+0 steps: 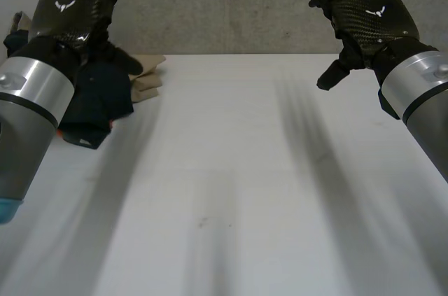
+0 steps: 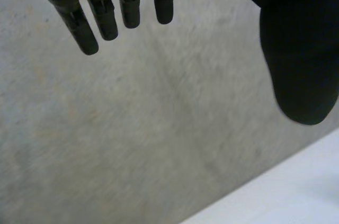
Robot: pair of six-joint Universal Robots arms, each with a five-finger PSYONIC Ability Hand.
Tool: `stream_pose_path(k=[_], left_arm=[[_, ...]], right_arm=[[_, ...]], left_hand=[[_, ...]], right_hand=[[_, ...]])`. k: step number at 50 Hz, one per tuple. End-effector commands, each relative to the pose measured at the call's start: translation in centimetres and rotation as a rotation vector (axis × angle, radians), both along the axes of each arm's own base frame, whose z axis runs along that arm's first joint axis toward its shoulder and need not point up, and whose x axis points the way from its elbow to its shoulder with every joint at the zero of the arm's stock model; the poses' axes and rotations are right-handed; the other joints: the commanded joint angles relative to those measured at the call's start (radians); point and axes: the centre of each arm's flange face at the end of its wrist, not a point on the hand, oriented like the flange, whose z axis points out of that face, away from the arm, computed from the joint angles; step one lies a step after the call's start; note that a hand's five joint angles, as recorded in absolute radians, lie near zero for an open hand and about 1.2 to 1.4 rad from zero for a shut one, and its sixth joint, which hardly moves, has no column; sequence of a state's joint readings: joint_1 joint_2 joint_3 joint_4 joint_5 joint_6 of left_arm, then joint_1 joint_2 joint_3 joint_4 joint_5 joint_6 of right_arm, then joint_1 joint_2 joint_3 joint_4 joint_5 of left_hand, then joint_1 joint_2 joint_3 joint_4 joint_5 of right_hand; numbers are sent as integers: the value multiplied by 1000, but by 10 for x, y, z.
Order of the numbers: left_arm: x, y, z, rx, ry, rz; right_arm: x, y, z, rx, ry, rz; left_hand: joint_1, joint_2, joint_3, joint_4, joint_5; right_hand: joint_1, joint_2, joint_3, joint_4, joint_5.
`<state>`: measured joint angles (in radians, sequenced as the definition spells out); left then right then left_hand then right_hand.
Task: Fold the laundry.
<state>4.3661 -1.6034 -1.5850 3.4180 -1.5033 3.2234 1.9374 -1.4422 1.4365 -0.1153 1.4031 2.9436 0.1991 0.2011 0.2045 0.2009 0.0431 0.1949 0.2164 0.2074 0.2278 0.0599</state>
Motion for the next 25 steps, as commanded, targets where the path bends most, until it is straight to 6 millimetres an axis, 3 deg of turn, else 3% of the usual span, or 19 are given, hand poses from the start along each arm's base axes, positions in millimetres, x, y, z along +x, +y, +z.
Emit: stream_pose_path(k=[1,10,17,21,22,25], left_arm=[[32,-61,-49,28,-286,155],[80,-140,-112,-79,-743,308],[87,-169,-155,-136,-905,349],[88,-177,-164,-166,-952,364],[85,-177,-164,-177,-951,363],[76,-176,-157,-213,-939,366]], right_arm=[[1,1,-2,6,4,4],[1,1,-3,10,6,5],[2,2,-7,20,10,8],[2,1,-11,30,15,8],[2,0,-11,31,16,7],[1,-1,-10,27,16,5]], left_hand=[[-25,-27,-30,-26,-43],[-25,-27,-30,-26,-43],[58,56,53,56,40],[711,709,706,709,693],[1143,1141,1138,1141,1125],[1197,1195,1192,1195,1179]], right_hand=[[-20,-42,-33,-53,-60],[-20,-42,-33,-53,-60],[-20,-42,-33,-53,-60],[-20,-42,-33,-53,-60],[-20,-42,-33,-53,-60],[-20,-42,-33,-53,-60]])
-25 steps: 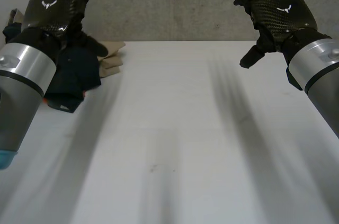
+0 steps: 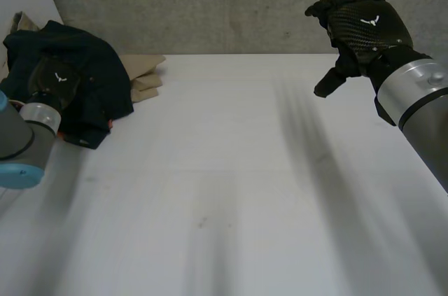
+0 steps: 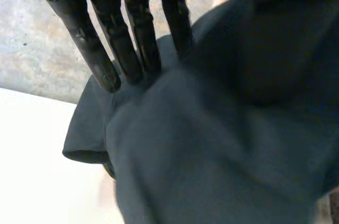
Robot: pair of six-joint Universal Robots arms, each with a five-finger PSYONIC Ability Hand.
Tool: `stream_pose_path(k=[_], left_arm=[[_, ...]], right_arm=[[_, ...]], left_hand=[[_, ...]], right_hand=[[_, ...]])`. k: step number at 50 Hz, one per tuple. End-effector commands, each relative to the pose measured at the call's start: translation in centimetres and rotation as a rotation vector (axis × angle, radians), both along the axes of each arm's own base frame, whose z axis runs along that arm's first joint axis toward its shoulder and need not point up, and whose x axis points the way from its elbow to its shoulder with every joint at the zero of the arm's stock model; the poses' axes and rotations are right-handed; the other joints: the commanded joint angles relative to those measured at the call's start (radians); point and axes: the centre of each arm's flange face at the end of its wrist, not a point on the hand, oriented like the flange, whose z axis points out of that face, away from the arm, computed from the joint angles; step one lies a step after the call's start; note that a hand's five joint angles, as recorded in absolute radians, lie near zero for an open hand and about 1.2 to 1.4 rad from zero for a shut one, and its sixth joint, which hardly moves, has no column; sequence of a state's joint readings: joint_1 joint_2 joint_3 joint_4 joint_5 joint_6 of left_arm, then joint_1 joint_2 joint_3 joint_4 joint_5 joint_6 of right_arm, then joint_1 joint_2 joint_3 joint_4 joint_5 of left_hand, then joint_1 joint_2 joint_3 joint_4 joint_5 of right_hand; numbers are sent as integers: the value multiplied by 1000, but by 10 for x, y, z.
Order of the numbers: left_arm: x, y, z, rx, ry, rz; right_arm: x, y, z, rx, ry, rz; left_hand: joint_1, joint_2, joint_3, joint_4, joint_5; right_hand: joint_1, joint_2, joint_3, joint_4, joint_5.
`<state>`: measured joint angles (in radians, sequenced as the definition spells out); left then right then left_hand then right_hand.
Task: Fold the laundry.
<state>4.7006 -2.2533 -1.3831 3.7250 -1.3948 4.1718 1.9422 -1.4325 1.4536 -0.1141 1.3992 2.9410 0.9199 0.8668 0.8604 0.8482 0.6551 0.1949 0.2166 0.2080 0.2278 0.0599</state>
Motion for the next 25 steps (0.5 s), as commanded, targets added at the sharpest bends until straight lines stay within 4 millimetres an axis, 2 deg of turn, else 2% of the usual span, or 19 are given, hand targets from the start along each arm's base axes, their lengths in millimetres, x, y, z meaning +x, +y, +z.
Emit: stream_pose_path(k=[1,4,5,8,9,12,13,15,16,17,19,20,23,24,25], left_arm=[[-24,1,7,-72,-10,-45],[-46,11,16,-101,-2,-91],[-60,22,32,-127,14,-127],[-79,44,59,-157,70,-181],[-93,62,74,-158,140,-230],[-114,91,95,-125,303,-302],[-126,115,112,-81,437,-346],[-133,135,126,-34,547,-376],[-140,158,135,47,660,-409],[-143,168,139,88,708,-423],[-149,185,138,188,796,-447],[-157,199,128,298,855,-460],[-172,216,106,451,908,-467],[-182,222,87,531,917,-464],[-188,225,77,565,918,-460]], right_arm=[[0,-2,-2,5,5,-3],[-1,-2,-2,3,5,-5],[-1,-2,-1,2,4,-5],[-1,-3,0,-1,3,-6],[-1,-3,0,-2,3,-6],[-1,-4,3,-9,0,-8],[-1,-4,3,-11,-1,-8],[-2,-4,4,-14,-2,-9],[-4,-6,4,-15,-2,-19],[-5,-7,6,-18,-3,-23],[-9,-10,7,-21,-4,-35],[-11,-12,7,-22,-5,-46],[-13,-13,7,-21,-6,-51],[-13,-14,8,-22,-8,-54],[-14,-14,8,-22,-8,-55]], left_hand=[[476,529,536,548,567],[476,529,536,548,567],[476,529,536,548,567],[476,529,536,548,567],[476,529,536,548,567],[476,529,536,548,567],[476,529,536,548,567],[476,529,536,548,567],[476,529,536,548,567],[476,529,536,548,567],[476,529,536,548,567],[476,529,536,548,567],[476,529,536,548,567],[476,529,536,548,567],[476,529,536,548,567]], right_hand=[[-20,-42,-33,-53,-60],[-20,-42,-33,-53,-60],[-20,-42,-33,-53,-60],[-20,-42,-33,-53,-60],[-20,-42,-33,-53,-60],[-20,-42,-33,-53,-60],[-20,-42,-33,-53,-60],[-20,-42,-33,-53,-60],[-20,-42,-33,-53,-60],[-20,-42,-33,-53,-60],[-20,-42,-33,-53,-60],[-20,-42,-33,-53,-60],[-20,-42,-33,-53,-60],[-20,-42,-33,-53,-60],[-20,-42,-33,-53,-60]])
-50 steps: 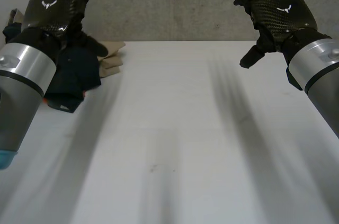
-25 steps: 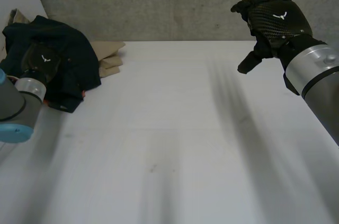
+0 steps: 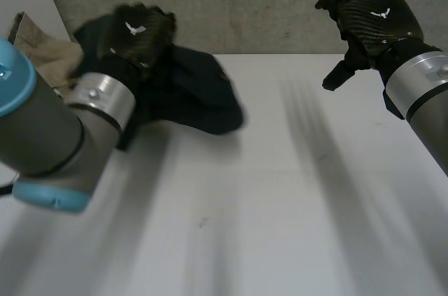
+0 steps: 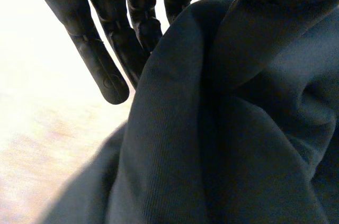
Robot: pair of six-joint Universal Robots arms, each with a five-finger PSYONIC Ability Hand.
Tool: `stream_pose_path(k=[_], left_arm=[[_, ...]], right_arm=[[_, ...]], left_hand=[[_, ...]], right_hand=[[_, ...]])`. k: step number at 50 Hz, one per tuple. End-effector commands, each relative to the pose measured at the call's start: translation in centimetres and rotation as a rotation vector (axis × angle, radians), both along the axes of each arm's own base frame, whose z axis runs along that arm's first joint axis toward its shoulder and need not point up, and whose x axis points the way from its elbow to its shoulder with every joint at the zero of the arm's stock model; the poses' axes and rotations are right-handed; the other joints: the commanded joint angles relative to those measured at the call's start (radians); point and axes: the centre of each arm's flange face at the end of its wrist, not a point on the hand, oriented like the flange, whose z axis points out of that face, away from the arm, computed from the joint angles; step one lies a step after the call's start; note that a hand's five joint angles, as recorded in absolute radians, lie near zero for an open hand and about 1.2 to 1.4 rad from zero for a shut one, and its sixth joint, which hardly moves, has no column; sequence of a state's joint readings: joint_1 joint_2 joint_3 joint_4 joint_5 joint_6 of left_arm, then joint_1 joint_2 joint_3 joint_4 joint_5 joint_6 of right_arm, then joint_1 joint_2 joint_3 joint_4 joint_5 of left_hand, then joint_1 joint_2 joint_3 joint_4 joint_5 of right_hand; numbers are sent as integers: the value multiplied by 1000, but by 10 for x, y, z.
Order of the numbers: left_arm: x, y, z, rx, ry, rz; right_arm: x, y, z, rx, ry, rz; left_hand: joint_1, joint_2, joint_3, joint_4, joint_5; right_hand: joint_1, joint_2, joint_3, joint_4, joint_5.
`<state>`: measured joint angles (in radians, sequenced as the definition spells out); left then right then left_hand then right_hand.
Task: Fold the laundry.
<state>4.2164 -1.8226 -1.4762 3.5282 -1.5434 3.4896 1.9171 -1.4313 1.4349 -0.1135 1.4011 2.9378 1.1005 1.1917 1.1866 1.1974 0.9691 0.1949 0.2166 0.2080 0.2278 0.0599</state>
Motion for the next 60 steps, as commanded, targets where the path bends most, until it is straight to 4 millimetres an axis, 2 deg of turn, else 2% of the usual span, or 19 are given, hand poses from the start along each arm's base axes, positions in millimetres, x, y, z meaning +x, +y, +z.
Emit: stream_pose_path(k=[1,2,3,5,6,10,13,15,20,26,30,32,38,45,49,53,54,57,60], left_arm=[[-46,61,-61,462,137,-193],[-51,63,-71,484,122,-201],[-58,66,-86,517,94,-214],[-63,68,-95,534,73,-221],[-65,70,-98,543,63,-224],[-63,68,-102,568,45,-212],[-54,62,-86,540,68,-190],[-40,53,-69,509,99,-152],[-5,46,-54,486,130,-67],[27,58,-49,485,141,-9],[38,59,-59,520,129,23],[41,60,-67,556,115,34],[40,71,-90,672,61,38],[11,81,-116,770,45,-23],[3,74,-131,827,72,-6],[-3,65,-146,861,76,20],[-6,64,-151,871,74,23],[-11,65,-155,881,64,14],[-17,66,-156,876,57,6]], right_arm=[[-7,-7,1,-2,-4,-28],[-7,-6,2,-3,-4,-28],[-8,-7,1,0,-3,-31],[-8,-7,1,3,-4,-31],[-8,-6,0,9,-2,-29],[-9,-4,-2,28,11,-27],[-9,0,-5,68,29,-18],[-9,4,-8,113,54,-12],[-11,16,-18,207,163,-2],[-16,18,-56,349,285,-2],[-16,17,-76,437,209,-12],[-20,9,-96,515,144,-40],[-25,-1,-118,629,-20,-90],[-16,-8,-151,762,-114,-69],[-13,-11,-165,796,-117,-64],[-5,-11,-178,817,-115,-51],[-1,-11,-180,825,-123,-43],[3,-12,-185,846,-147,-41],[7,-15,-187,854,-171,-41]], left_hand=[[226,135,140,129,183],[-7,-98,-93,-104,-50],[-529,-621,-615,-626,-573],[-894,-986,-980,-991,-937],[-905,-996,-991,-1001,-948],[-899,-990,-985,-996,-942],[-899,-990,-985,-996,-942],[-890,-981,-976,-987,-933],[-884,-975,-970,-981,-927],[-881,-972,-967,-978,-924],[-864,-955,-950,-961,-907],[-837,-929,-923,-934,-880],[-831,-922,-917,-928,-874],[-822,-914,-909,-919,-866],[-779,-870,-865,-875,-822],[-658,-750,-744,-755,-701],[-533,-624,-619,-630,-576],[-385,-477,-471,-482,-429],[-78,-169,-164,-175,-121]], right_hand=[[-20,-42,-33,-53,-60],[-20,-42,-33,-53,-60],[-20,-42,-33,-53,-60],[-20,-42,-33,-53,-60],[-20,-42,-33,-53,-60],[-20,-42,-33,-53,-60],[-20,-42,-33,-53,-60],[-20,-42,-33,-53,-60],[-20,-42,-33,-53,-60],[-20,-42,-33,-53,-60],[-20,-42,-33,-53,-60],[-20,-42,-33,-53,-60],[-20,-42,-33,-53,-60],[-20,-42,-33,-53,-60],[-20,-42,-33,-53,-60],[-20,-42,-33,-53,-60],[1,-21,-12,-32,-38],[69,47,56,36,29],[385,363,372,352,346]])
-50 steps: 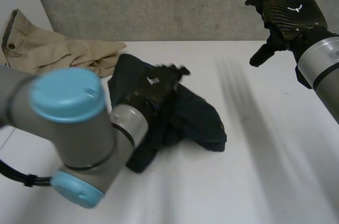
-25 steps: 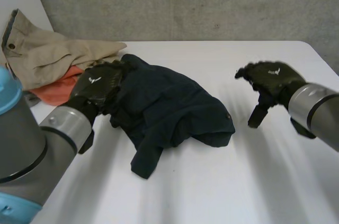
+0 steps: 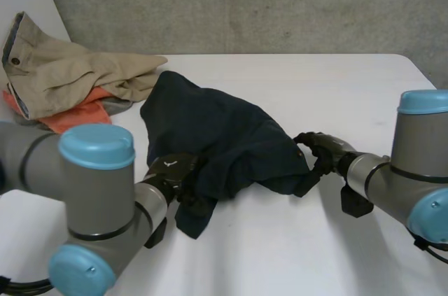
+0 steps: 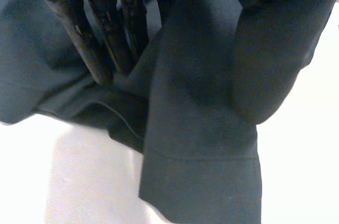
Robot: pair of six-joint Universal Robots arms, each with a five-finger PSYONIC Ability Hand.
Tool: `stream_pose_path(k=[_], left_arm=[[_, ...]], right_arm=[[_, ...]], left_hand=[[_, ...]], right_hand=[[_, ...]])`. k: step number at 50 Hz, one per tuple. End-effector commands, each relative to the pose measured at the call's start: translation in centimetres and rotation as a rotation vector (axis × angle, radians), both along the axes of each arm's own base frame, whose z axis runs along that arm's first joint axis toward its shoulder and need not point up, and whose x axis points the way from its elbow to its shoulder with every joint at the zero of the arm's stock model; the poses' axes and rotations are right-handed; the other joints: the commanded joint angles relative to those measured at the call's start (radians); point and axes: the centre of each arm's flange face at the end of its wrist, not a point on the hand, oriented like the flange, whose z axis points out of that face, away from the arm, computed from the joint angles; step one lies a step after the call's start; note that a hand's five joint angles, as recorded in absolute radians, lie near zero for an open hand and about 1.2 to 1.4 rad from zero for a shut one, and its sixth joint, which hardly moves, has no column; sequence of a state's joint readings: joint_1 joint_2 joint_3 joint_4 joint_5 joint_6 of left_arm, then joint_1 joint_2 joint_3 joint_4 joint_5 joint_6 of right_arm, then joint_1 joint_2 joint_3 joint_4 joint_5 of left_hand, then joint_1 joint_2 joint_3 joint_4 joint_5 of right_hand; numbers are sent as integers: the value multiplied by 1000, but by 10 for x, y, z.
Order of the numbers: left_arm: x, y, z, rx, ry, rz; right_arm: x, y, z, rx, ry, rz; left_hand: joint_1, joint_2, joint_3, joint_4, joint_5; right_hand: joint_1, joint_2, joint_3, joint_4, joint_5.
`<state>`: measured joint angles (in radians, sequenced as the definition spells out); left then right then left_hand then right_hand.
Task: Fold the laundry.
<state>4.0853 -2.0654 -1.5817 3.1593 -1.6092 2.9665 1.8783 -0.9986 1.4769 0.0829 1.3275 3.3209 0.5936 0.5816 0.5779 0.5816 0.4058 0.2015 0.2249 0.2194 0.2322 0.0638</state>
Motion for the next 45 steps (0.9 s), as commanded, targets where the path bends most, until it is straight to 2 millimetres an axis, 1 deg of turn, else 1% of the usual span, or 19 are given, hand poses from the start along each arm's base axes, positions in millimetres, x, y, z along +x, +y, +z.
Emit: stream_pose_path(k=[1,3,5,9,10,13,14,16,17,20,21,24,26,30,33,35,39,40,45], left_arm=[[-11,-3,-8,4,-7,-6],[-10,-7,-1,-20,-1,17],[-10,-8,7,-49,6,33],[-2,-13,60,-193,66,94],[2,-14,84,-254,98,104],[8,-16,118,-353,122,111],[14,-18,139,-426,123,119],[22,-20,164,-514,121,132],[30,-20,188,-600,108,141],[35,-12,222,-720,100,116],[35,-6,240,-785,103,94],[33,7,265,-860,134,52],[35,16,285,-917,174,41],[48,36,321,-1012,235,57],[50,38,326,-1027,243,61],[45,30,317,-1000,225,59],[27,-2,277,-889,151,40],[20,-14,259,-844,124,30],[-1,-52,201,-718,34,5]], right_arm=[[10,-4,-7,18,-43,-8],[12,-8,-3,-20,-57,-12],[12,-11,0,-56,-67,-16],[10,-19,26,-193,-102,-20],[9,-20,48,-273,-124,-21],[10,-18,90,-406,-154,-5],[8,-13,118,-490,-157,11],[7,-9,141,-571,-147,22],[6,-5,162,-650,-130,32],[4,3,190,-759,-83,47],[4,10,208,-828,-47,62],[1,21,236,-921,7,68],[-7,32,263,-998,36,51],[-12,51,298,-1073,26,46],[-13,54,305,-1070,29,58],[-11,52,301,-1053,31,74],[-1,29,270,-950,55,113],[4,19,254,-903,65,126],[17,-14,198,-761,105,150]], left_hand=[[514,527,530,527,528],[779,791,794,791,792],[803,815,818,815,816],[803,815,818,815,816],[803,815,818,815,816],[803,815,818,815,816],[803,815,818,815,816],[803,815,818,815,816],[803,815,818,815,816],[803,815,818,815,816],[803,815,818,815,816],[803,815,818,815,816],[803,815,818,815,816],[803,815,818,815,816],[803,815,818,815,816],[803,815,818,815,816],[803,815,818,815,816],[803,815,818,815,816],[803,815,818,815,816]], right_hand=[[502,478,484,471,465],[904,880,886,873,867],[1193,1170,1176,1163,1157],[1195,1171,1177,1164,1158],[1195,1171,1177,1164,1158],[1195,1171,1177,1164,1158],[1195,1171,1177,1164,1158],[1195,1171,1177,1164,1158],[1195,1171,1177,1164,1158],[1195,1171,1177,1164,1158],[1195,1171,1177,1164,1158],[1195,1171,1177,1164,1158],[1195,1171,1177,1164,1158],[1195,1171,1177,1164,1158],[1195,1171,1177,1164,1158],[1195,1171,1177,1164,1158],[1195,1171,1177,1164,1158],[1195,1171,1177,1164,1158],[1195,1171,1177,1164,1158]])
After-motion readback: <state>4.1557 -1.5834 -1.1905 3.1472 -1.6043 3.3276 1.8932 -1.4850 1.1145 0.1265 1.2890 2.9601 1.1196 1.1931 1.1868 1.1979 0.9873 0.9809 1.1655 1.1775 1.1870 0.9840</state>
